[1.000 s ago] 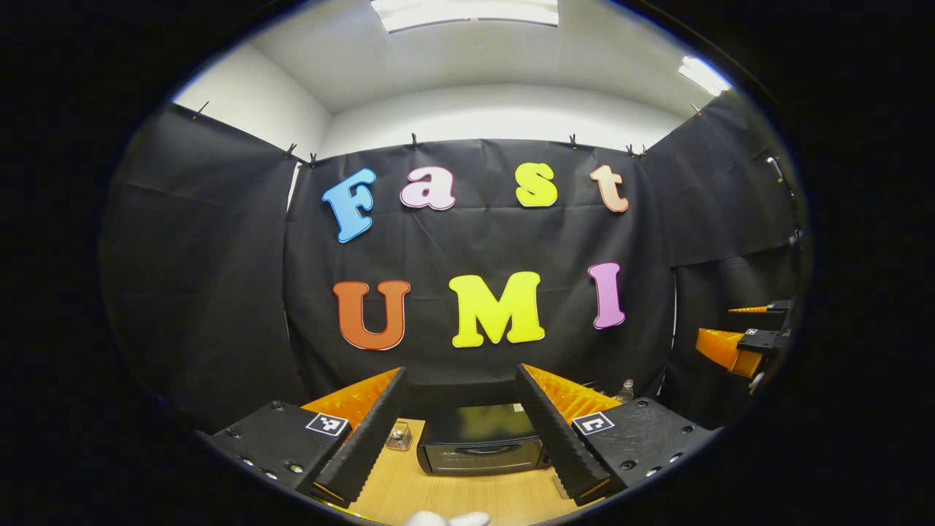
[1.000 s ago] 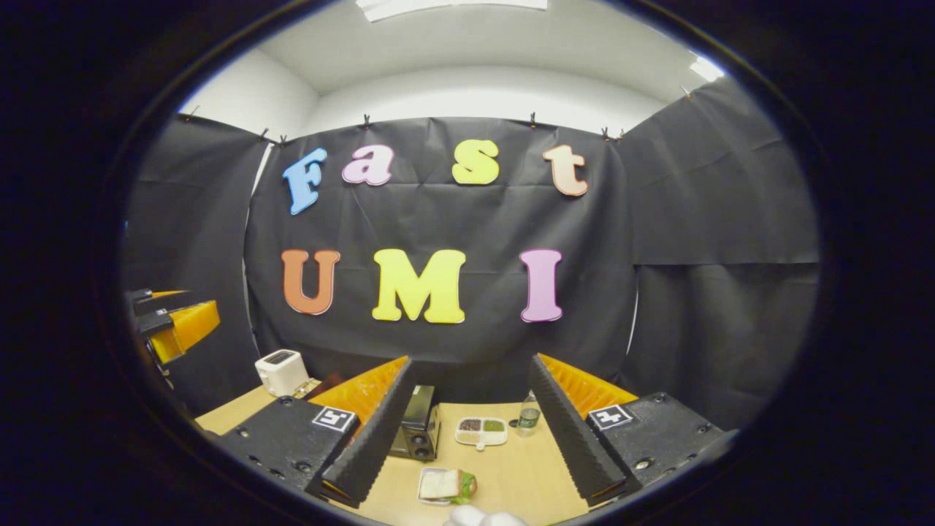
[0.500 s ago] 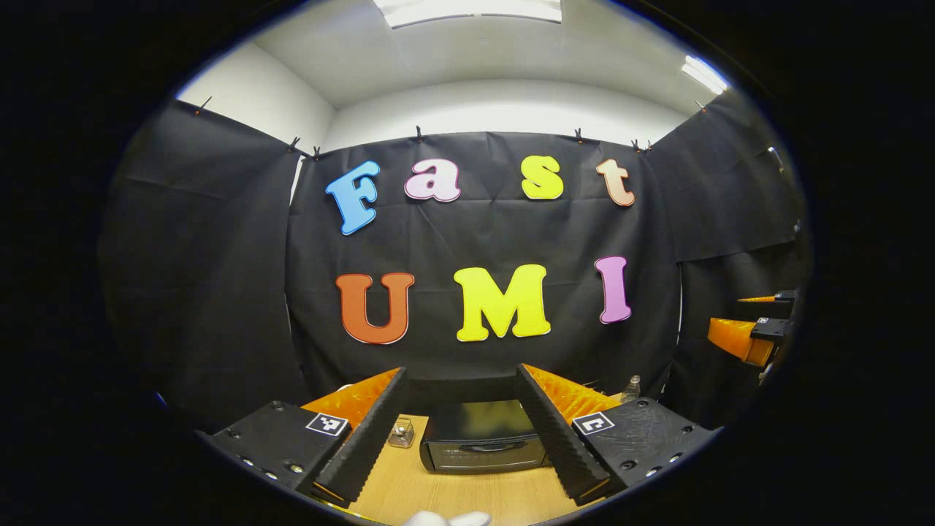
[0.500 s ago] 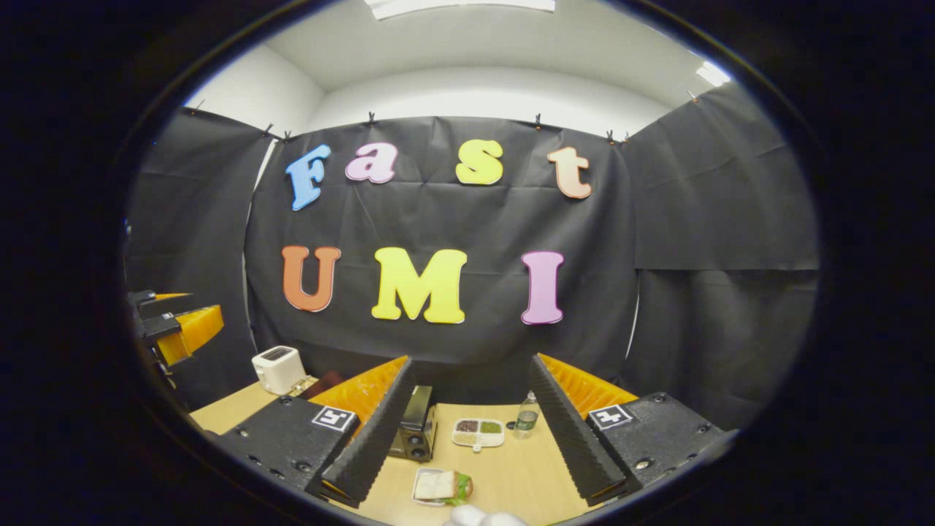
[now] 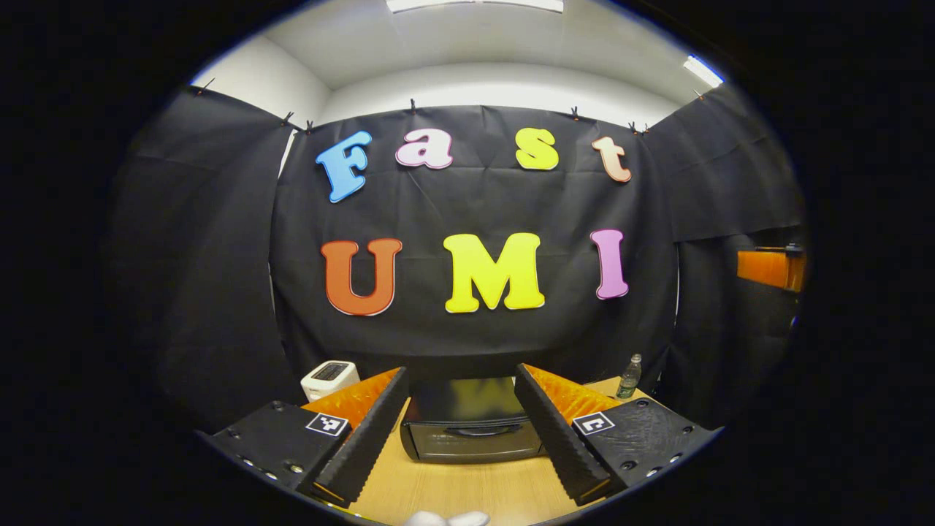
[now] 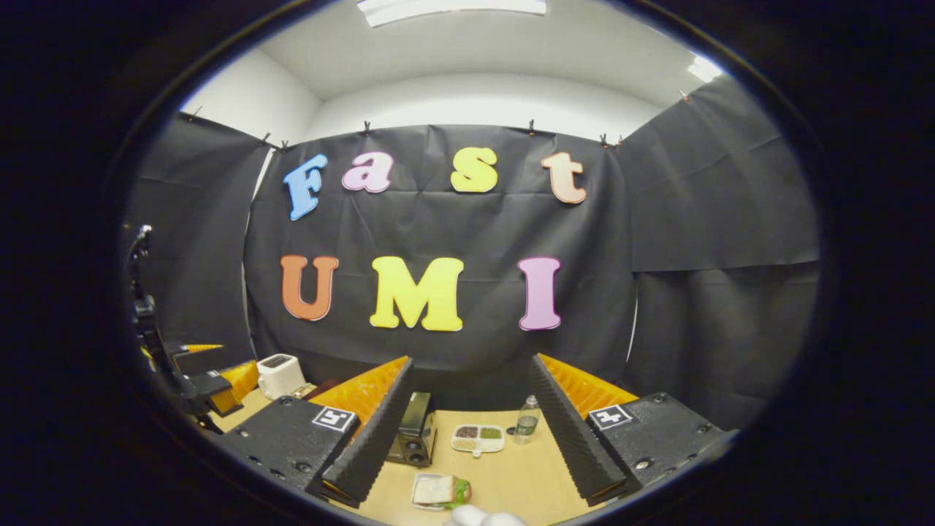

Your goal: Open the electric oven with the left hand, put the food in, and close the electric oven.

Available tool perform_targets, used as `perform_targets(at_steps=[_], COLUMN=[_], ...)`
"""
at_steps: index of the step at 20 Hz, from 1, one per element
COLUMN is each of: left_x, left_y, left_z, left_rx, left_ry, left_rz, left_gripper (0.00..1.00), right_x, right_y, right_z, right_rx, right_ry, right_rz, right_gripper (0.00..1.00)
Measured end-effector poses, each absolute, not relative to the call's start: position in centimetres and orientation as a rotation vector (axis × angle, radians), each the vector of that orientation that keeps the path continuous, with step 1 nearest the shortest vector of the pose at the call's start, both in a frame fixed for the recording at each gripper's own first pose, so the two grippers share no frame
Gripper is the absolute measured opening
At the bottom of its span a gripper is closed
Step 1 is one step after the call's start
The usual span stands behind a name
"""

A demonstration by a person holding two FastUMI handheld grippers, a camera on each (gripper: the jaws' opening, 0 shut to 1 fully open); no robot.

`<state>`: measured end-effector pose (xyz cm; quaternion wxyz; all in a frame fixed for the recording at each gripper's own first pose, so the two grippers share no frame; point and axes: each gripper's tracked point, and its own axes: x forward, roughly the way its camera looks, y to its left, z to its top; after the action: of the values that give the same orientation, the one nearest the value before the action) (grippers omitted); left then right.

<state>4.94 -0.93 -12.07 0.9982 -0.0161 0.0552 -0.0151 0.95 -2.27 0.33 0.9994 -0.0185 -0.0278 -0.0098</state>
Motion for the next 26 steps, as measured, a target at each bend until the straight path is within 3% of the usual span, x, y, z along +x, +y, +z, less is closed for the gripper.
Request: perform_targets(at_steps=[17,22,23,24,26], left_x=[17.5,19.4,19.4,19.5,19.8], left_y=[-5.9,-6.2,-5.9,-5.5,-5.6], left_z=[-31.7,-35.0,-35.8,-36.0,-36.0], left_rx=[-0.067,-0.061,-0.054,-0.029,-0.016], left_ry=[0.325,0.390,0.416,0.425,0.425], left_rz=[-0.090,-0.094,-0.082,-0.066,-0.069], left_gripper=[0.95,0.95,0.86,0.96,0.97], right_x=[1.1,1.7,1.9,2.1,2.2], right_y=[-6.7,-6.1,-5.8,-5.5,-5.3], right_z=[-4.5,-5.2,-5.2,-5.4,-5.5], right_rx=[-0.127,-0.140,-0.138,-0.136,-0.138], right_ry=[0.048,0.064,0.067,0.070,0.072], right_rz=[-0.149,-0.151,-0.145,-0.139,-0.136], right_gripper=[1.00,1.00,1.00,1.00,1.00])
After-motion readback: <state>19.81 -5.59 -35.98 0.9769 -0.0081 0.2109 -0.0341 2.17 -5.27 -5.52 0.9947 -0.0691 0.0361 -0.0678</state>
